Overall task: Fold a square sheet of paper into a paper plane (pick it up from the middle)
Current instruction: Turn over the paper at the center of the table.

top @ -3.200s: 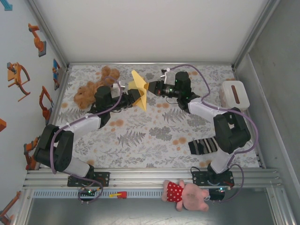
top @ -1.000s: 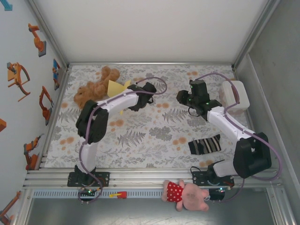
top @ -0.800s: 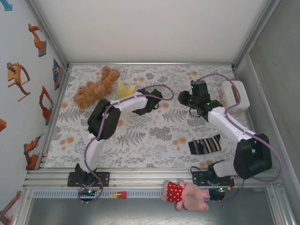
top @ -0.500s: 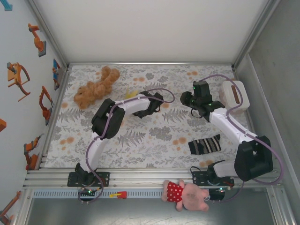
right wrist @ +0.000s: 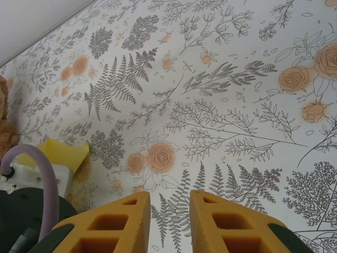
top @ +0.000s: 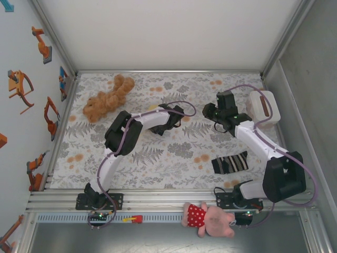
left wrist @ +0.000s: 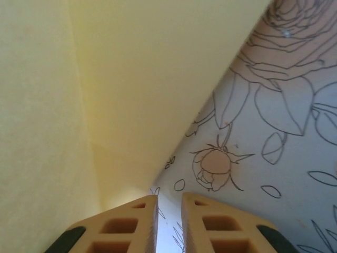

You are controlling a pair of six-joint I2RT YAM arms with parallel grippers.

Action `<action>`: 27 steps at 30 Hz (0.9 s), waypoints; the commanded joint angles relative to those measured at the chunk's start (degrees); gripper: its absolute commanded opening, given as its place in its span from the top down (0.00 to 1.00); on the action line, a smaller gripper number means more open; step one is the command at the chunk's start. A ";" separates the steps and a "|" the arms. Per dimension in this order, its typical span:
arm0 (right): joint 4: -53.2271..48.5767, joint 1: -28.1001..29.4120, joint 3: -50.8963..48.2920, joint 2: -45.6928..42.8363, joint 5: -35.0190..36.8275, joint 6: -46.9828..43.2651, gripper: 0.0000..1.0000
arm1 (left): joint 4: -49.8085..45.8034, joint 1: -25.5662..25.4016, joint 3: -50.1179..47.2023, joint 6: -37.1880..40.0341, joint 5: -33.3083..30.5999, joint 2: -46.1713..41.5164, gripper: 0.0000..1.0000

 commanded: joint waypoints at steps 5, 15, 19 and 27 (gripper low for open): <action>-0.44 -0.44 0.38 0.98 0.53 1.28 0.75 | 4.84 -1.85 -1.58 -2.39 20.02 -6.80 0.65; -1.31 -0.50 1.70 2.17 1.99 1.71 0.63 | 18.45 -1.12 -13.91 -8.26 43.24 -21.63 0.52; -0.42 -0.51 1.62 2.51 0.92 2.15 0.58 | 23.91 3.66 -20.32 -9.26 45.18 -27.94 0.43; 0.78 -0.52 1.64 3.78 -1.39 3.12 0.57 | 29.09 13.15 -27.45 -10.09 46.98 -30.40 0.36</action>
